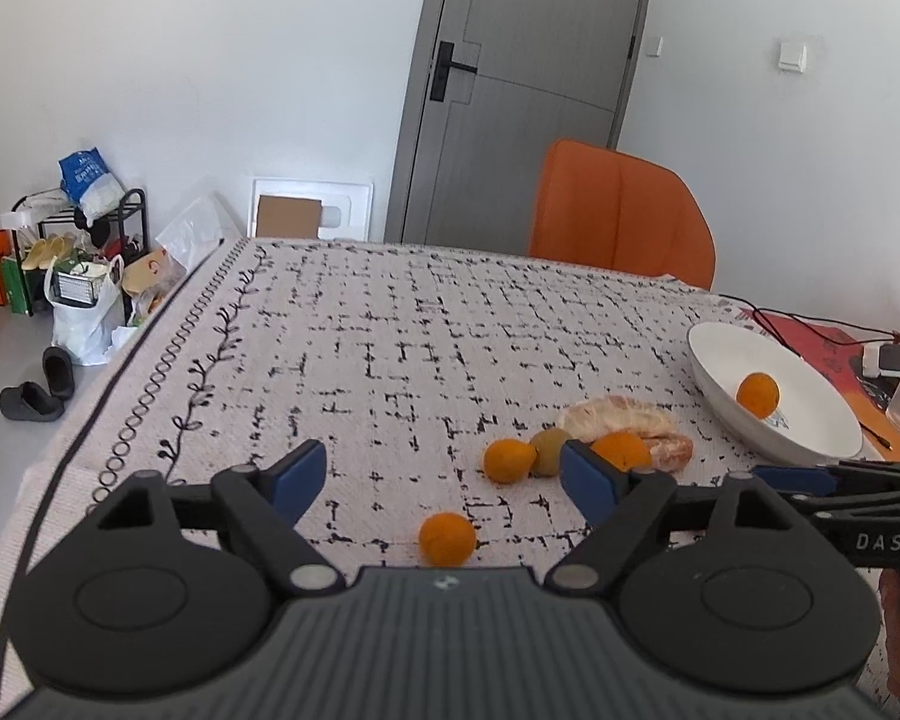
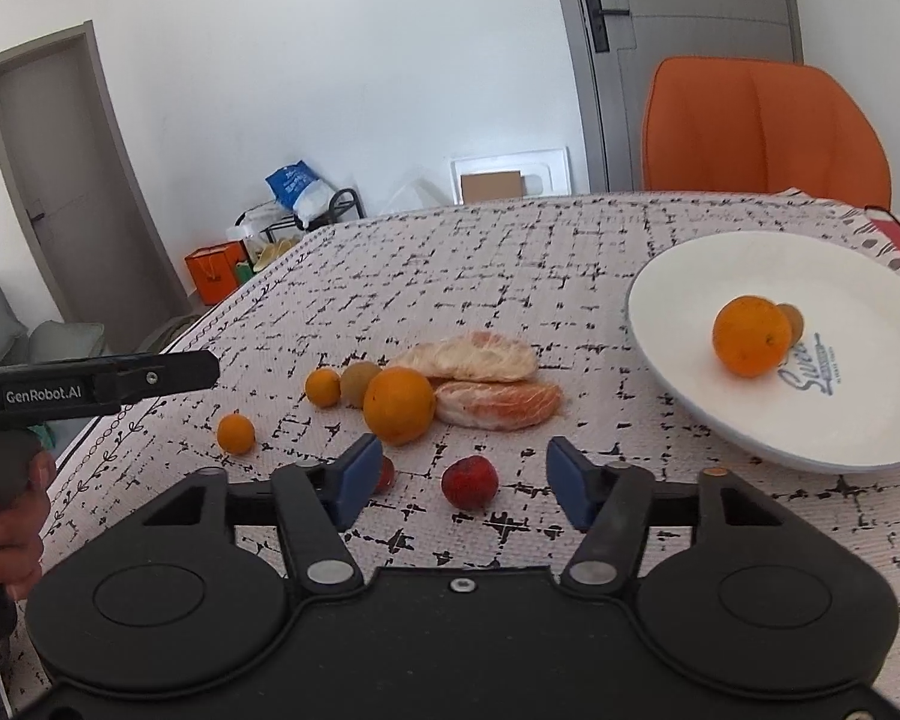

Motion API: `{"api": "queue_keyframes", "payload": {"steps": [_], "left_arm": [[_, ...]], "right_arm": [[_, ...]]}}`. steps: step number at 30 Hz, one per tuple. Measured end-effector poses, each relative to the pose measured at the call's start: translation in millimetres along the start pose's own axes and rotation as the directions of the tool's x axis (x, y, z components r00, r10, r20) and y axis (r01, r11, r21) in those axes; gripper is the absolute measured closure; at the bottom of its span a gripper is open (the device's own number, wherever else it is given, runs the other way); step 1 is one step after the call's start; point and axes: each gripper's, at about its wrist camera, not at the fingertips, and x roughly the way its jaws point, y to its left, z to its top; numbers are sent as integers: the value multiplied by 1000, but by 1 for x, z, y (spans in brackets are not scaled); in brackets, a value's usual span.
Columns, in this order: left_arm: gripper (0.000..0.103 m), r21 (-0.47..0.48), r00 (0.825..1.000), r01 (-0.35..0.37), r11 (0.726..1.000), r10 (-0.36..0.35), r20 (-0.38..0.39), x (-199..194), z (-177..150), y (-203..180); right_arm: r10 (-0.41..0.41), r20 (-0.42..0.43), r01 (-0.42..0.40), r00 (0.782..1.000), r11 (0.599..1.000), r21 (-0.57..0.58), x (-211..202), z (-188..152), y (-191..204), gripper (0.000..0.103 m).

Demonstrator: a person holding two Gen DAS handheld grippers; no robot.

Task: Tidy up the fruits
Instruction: 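Grasp a small tangerine with the left tool while the right tool grasps a red plum, then carry the tangerine and plum over the white plate and open both tools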

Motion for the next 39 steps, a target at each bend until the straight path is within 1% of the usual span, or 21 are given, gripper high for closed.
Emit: {"api": "queue_keyframes", "payload": {"steps": [2,5,6,9,11,12,13,14,16,17,22,28,39], "left_arm": [[25,-4,1000,4,1000,-4,-11,4,-3,0],[35,-7,999,11,1000,-11,-33,9,-7,1],[38,-6,999,14,1000,-14,-42,10,-8,0],[39,-6,998,18,1000,-18,-58,12,-13,0],[43,7,998,21,1000,-21,-66,14,-15,-2],[47,9,997,21,1000,-20,-72,15,-16,-2],[54,10,996,22,1000,-22,-82,17,-17,-2],[58,10,995,25,1000,-24,-93,20,-18,-3],[79,29,992,24,999,-20,-121,24,-19,-5],[81,41,992,23,999,-17,-122,24,-19,-7],[81,62,996,42,997,-37,-82,15,-10,-15],[81,90,997,72,993,-69,-40,5,2,-34],[81,153,991,136,979,-137,-5,3,16,-80]], "right_arm": [[2,-8,-2,1000,1000,-2,4,-1,1,50],[7,-23,-7,1000,1000,-3,10,-1,0,55],[8,-28,-8,1000,1000,-4,12,-2,0,56],[10,-39,-10,999,1000,-4,17,-4,1,57],[18,-47,-17,999,1000,3,20,-5,0,63],[26,-53,-26,998,1000,6,21,-5,0,66],[34,-62,-34,998,999,7,22,-5,0,73],[38,-67,-37,997,999,7,22,-6,0,80],[34,-68,-34,997,999,2,22,-6,0,82],[37,-68,-37,997,999,3,21,-6,0,82],[41,-40,-41,998,999,6,10,-4,-2,82],[33,3,-33,999,999,16,-9,-2,-8,82],[-27,86,22,996,998,56,-45,3,-37,82]]}}
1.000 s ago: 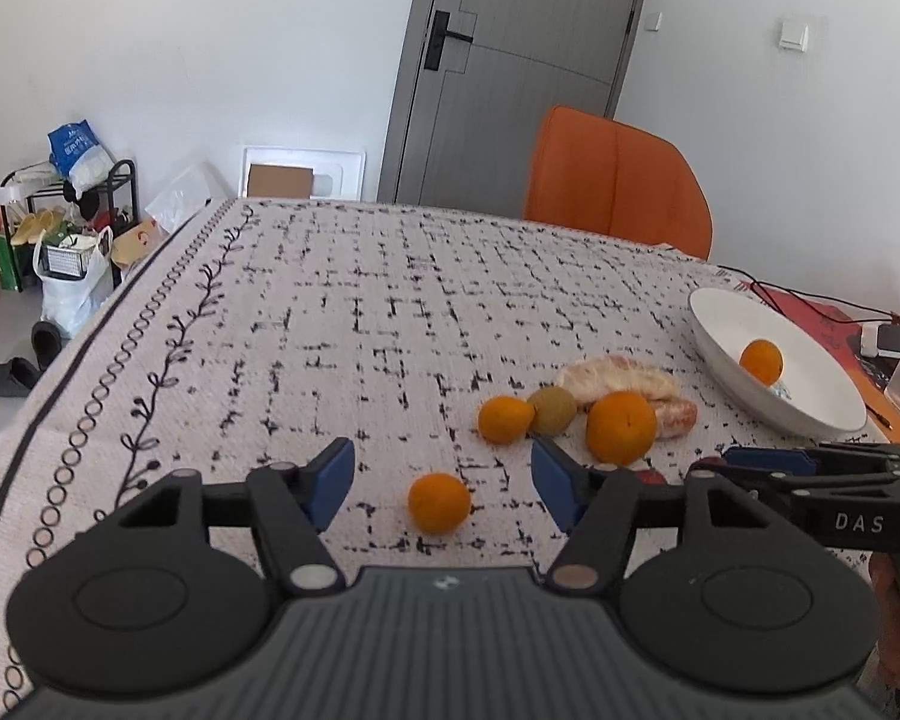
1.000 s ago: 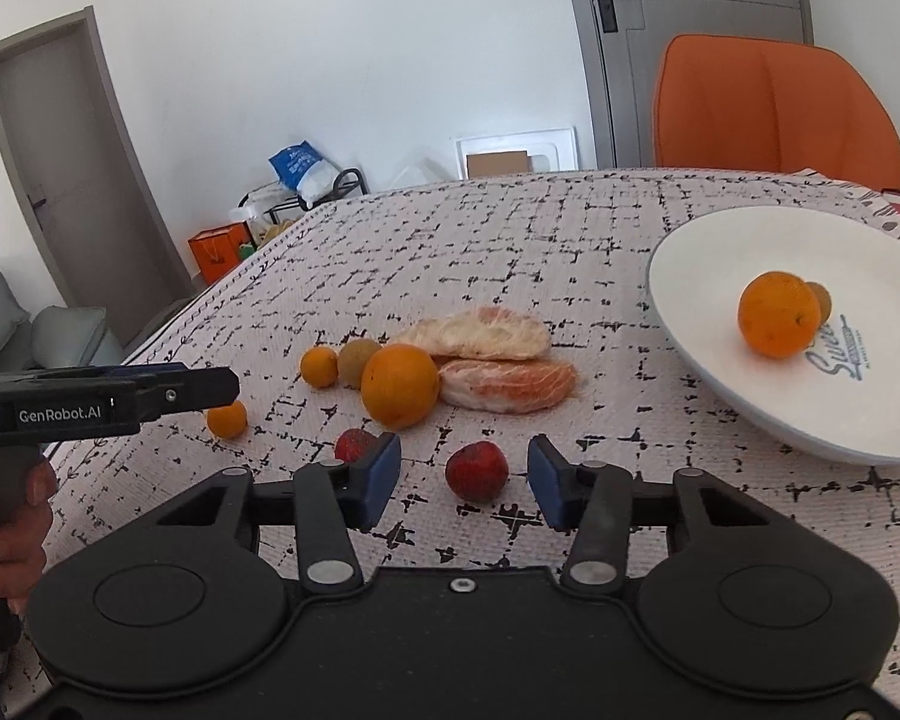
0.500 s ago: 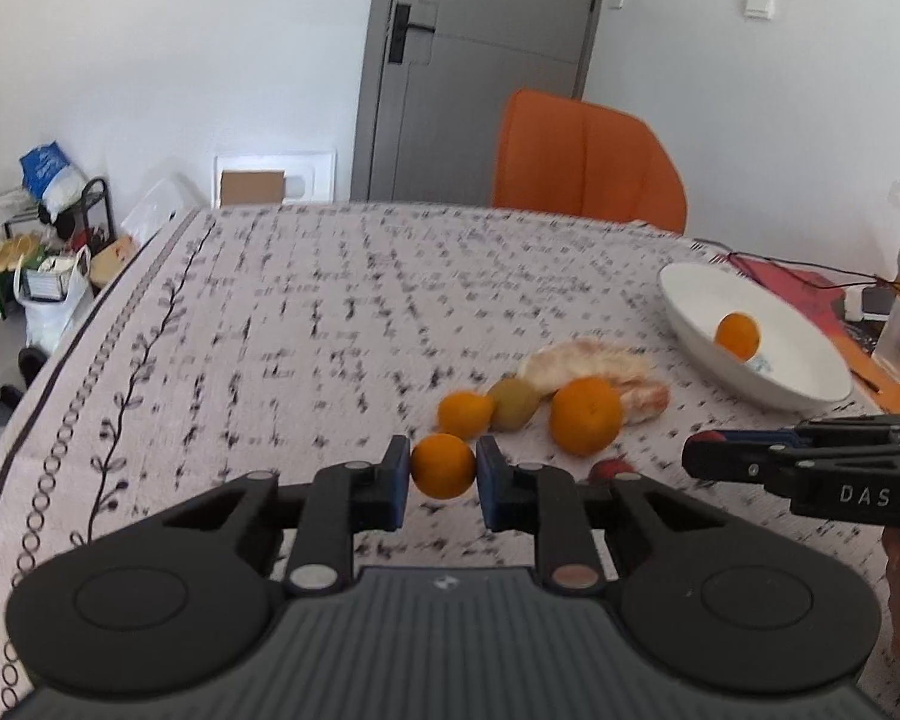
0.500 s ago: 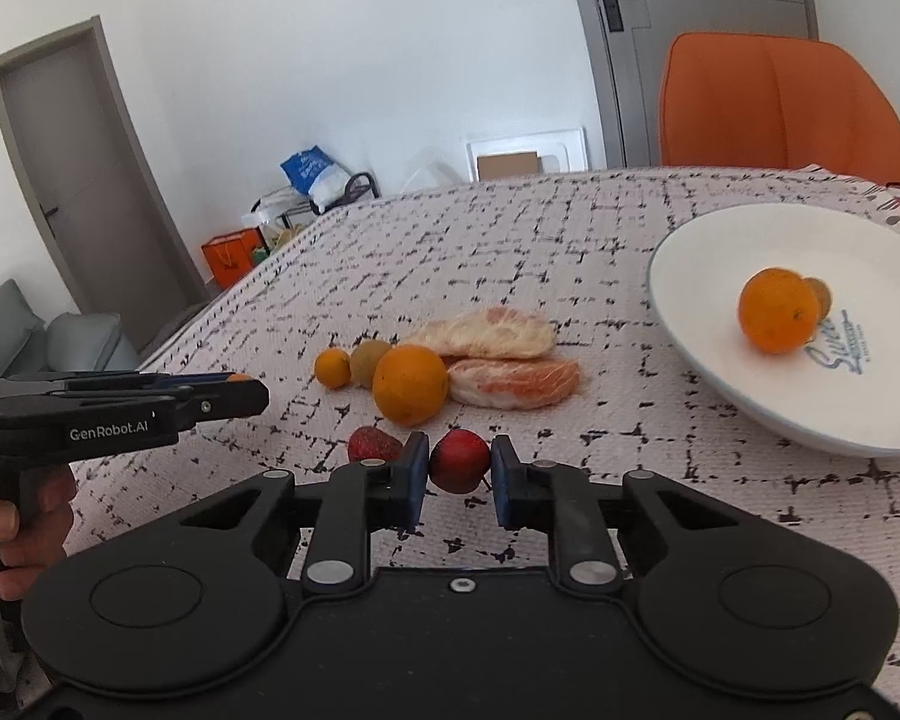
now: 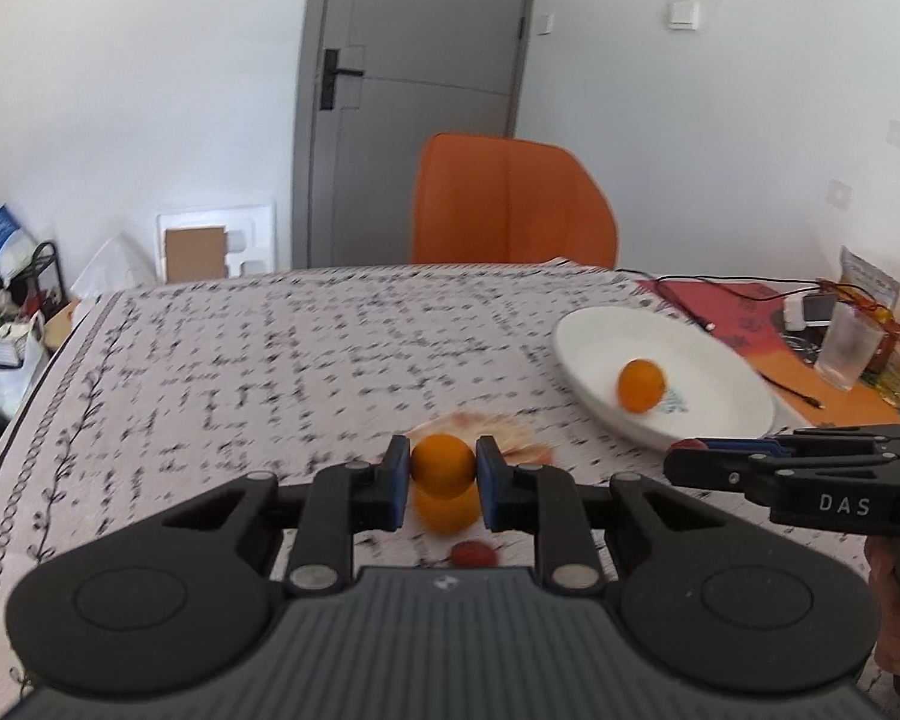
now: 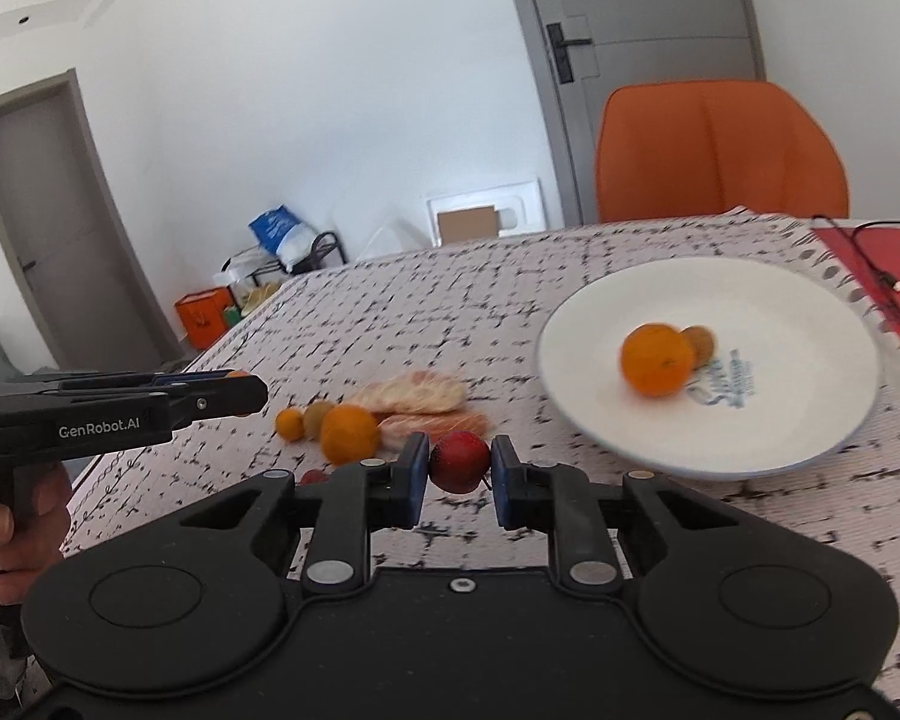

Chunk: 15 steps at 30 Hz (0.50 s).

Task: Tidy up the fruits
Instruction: 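Carry the tangerine and plum over the white plate and open both tools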

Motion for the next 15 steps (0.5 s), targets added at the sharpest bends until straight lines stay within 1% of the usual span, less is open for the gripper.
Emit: {"api": "queue_keyframes", "payload": {"steps": [6,15], "left_arm": [[81,38,999,43,998,-44,19,3,10,-26],[81,84,997,74,994,-75,14,14,18,-54]], "right_arm": [[-23,32,23,999,1000,10,-16,3,-11,82],[-49,72,46,996,998,46,-34,3,-32,82]]}}
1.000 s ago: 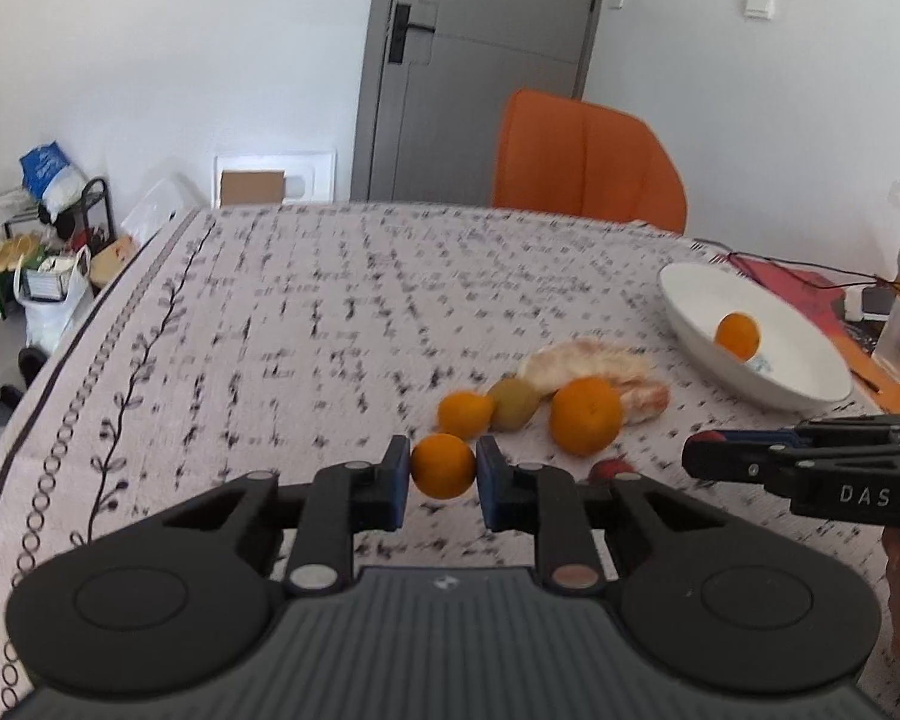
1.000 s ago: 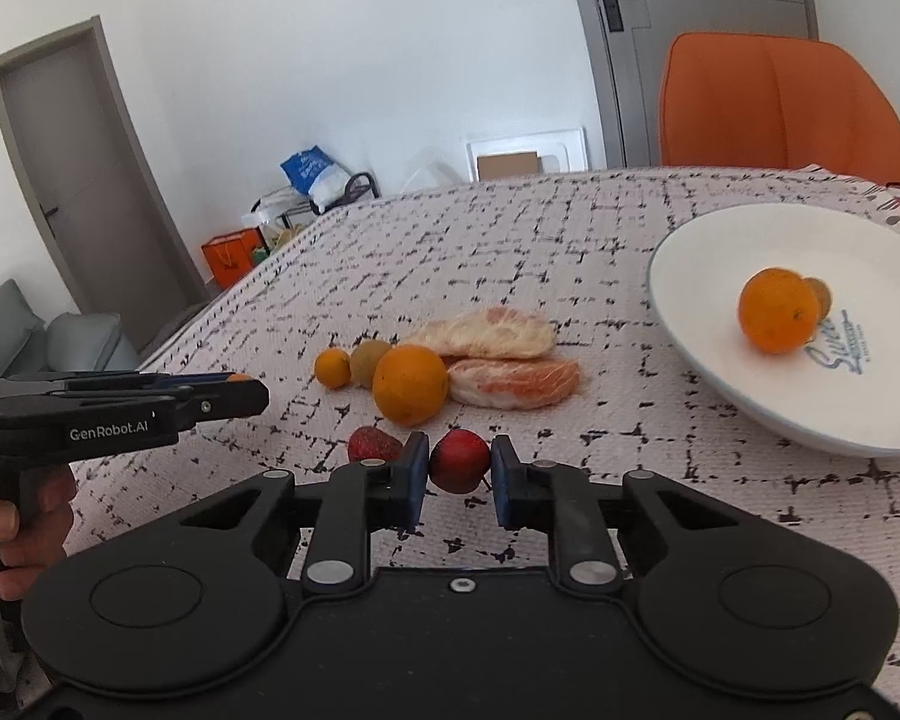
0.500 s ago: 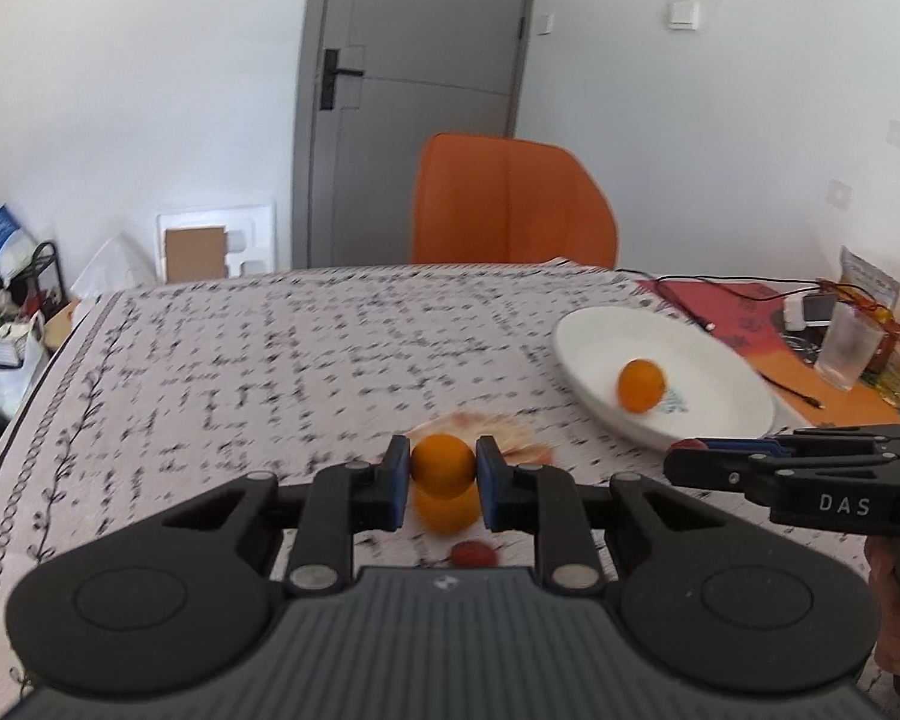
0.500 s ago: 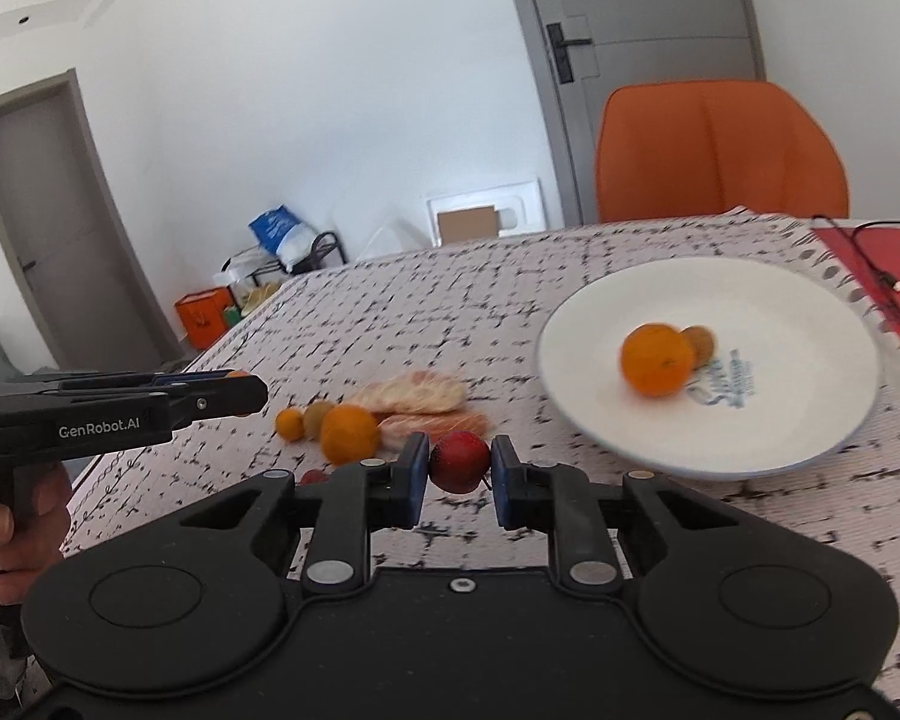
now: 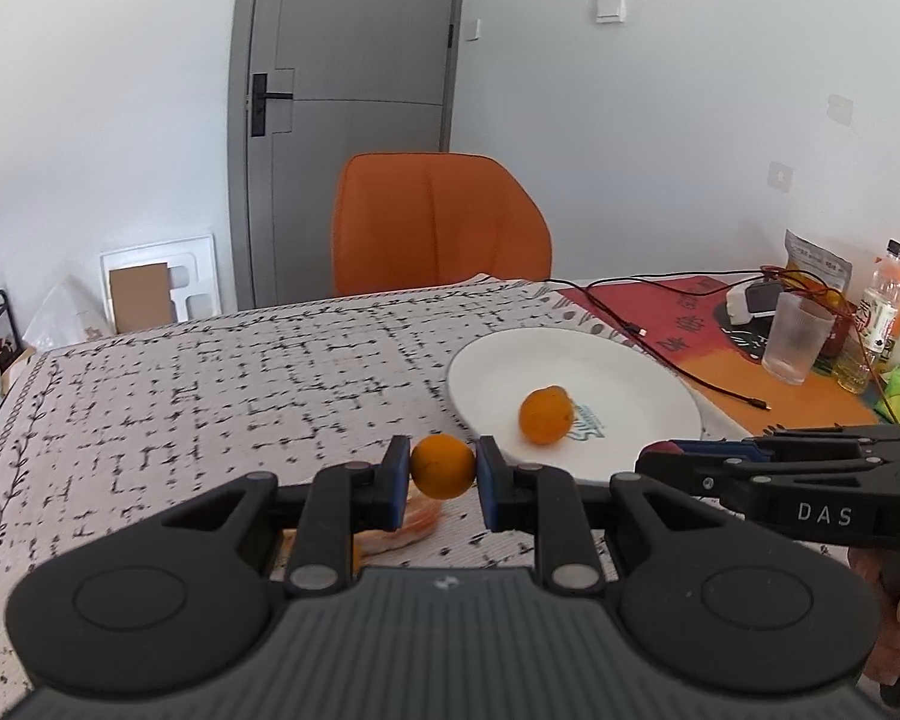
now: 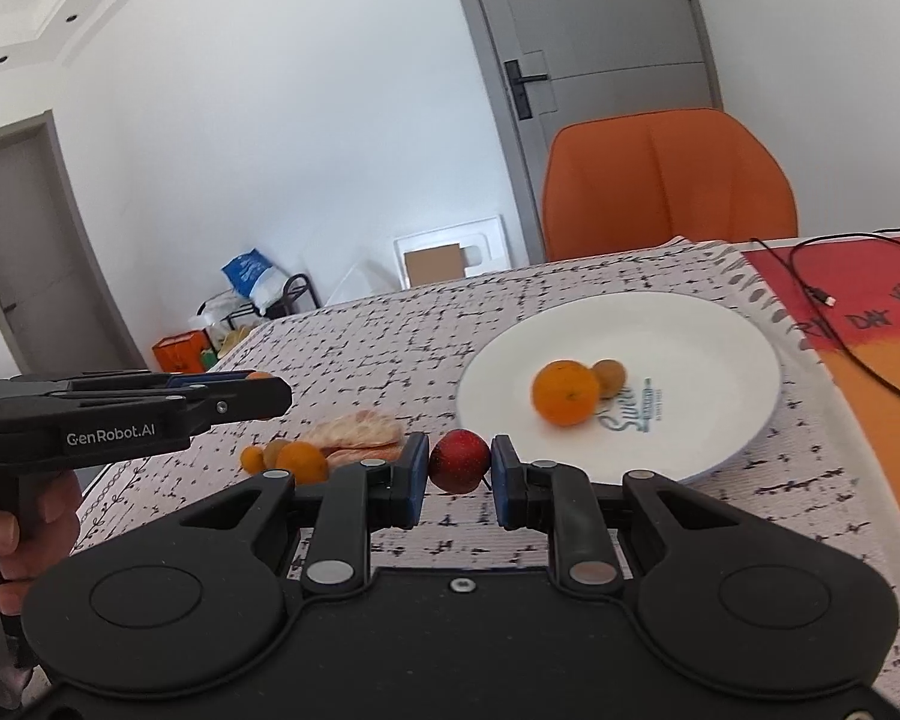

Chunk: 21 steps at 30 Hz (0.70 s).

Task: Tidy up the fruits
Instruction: 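Carry the tangerine and plum over the white plate and open both tools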

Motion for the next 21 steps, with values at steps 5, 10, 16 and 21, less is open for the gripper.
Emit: {"api": "queue_keyframes", "payload": {"steps": [5,10,16,21], "left_arm": [[81,24,1000,11,1000,-11,0,8,4,-12],[81,41,1000,26,999,-26,-8,17,7,-21],[81,69,999,38,997,-37,-18,30,10,-32],[81,80,999,46,996,-44,-31,41,11,-36]], "right_arm": [[-12,14,11,1000,1000,23,-6,0,-12,82],[-23,24,22,999,999,33,-9,0,-21,82],[-37,28,35,999,998,46,-9,1,-32,82],[-47,24,45,999,997,58,-4,0,-41,82]]}}
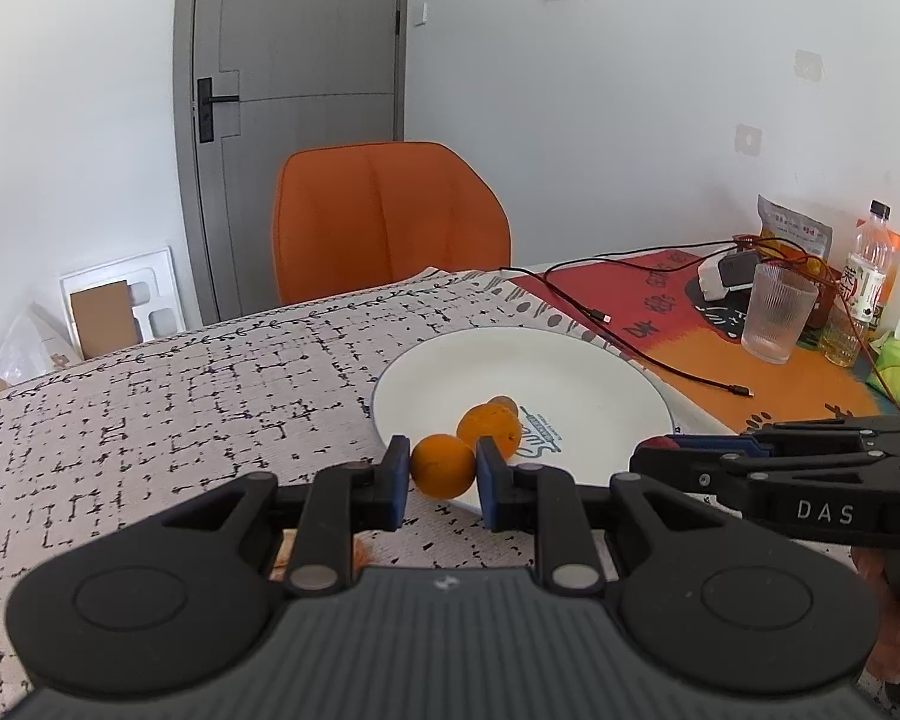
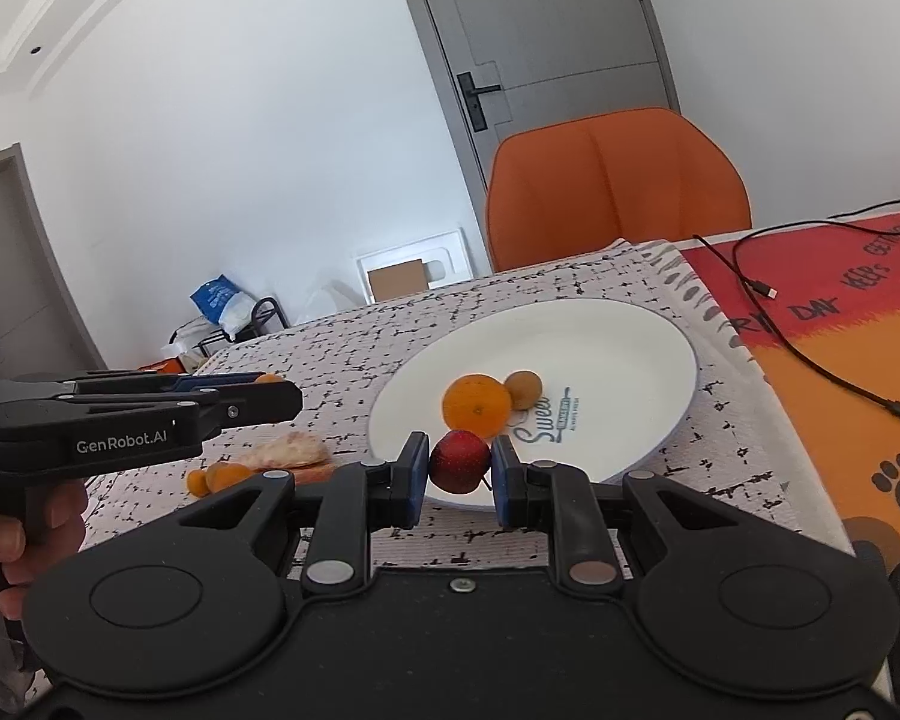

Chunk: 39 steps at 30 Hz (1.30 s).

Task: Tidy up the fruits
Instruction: 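Carry the tangerine and plum over the white plate and open both tools, then withdraw both open tools from the plate back toward the remaining fruit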

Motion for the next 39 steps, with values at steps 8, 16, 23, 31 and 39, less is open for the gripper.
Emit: {"api": "queue_keyframes", "payload": {"steps": [8,16,23,31,39], "left_arm": [[81,13,999,20,1000,-20,-28,22,3,-9],[81,25,998,41,999,-40,-38,37,7,-16],[71,65,999,7,998,-4,-44,40,6,-20],[42,3,999,-32,999,32,-43,25,5,1],[19,-20,997,-78,997,78,-7,3,0,15]], "right_arm": [[-11,-6,11,1000,1000,24,8,-1,-12,82],[-22,-7,22,1000,999,45,11,-2,-21,82],[-29,-8,29,1000,998,47,14,0,-25,82],[-27,-4,28,1000,999,43,16,1,-18,82],[-28,19,27,999,999,29,14,5,-8,67]]}}
